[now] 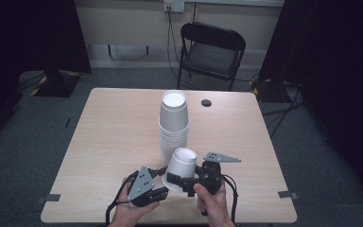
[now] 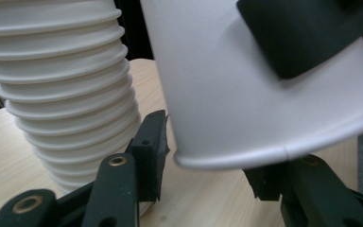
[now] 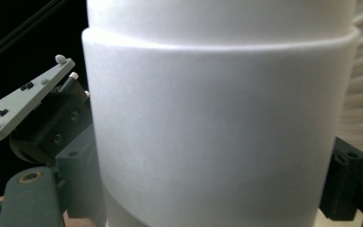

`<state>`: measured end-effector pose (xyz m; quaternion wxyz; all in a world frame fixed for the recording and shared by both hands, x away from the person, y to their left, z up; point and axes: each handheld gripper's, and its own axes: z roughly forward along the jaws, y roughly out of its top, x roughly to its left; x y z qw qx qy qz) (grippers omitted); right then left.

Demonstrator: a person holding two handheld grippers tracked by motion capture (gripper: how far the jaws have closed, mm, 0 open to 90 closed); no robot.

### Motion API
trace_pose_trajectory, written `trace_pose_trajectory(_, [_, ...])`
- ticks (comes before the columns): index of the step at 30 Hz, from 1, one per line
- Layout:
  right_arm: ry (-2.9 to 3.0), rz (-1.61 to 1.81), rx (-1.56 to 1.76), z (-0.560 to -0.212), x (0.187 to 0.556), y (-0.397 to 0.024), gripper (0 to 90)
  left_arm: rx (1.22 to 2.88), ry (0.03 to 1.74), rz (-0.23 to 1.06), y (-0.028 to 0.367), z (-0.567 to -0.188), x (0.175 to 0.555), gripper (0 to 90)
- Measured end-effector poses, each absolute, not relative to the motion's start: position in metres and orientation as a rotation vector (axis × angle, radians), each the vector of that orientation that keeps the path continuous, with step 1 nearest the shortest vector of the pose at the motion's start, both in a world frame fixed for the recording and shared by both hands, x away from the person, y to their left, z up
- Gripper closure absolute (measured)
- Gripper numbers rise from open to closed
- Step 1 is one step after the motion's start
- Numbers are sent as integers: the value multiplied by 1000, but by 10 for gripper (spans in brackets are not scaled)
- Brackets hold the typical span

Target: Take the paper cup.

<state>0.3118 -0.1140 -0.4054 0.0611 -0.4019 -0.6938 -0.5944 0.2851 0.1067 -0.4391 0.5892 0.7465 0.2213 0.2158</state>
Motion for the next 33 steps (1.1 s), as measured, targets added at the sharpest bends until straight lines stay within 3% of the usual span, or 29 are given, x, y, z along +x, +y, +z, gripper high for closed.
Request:
trace_pose_trajectory(7, [-2044,-1793,-1239,-407,311,-114,154,1715,516,481,113,-439,290,673])
trace_pose_trajectory(16, [-2019,-1776,-1257,-410,310,-111,151,1714,510,555,113,-442,290,781])
trace_pose_trajectory(33, [-2024,-1837,-1224,-409,310,-112,127,1692,513,538,114,-442,289,821])
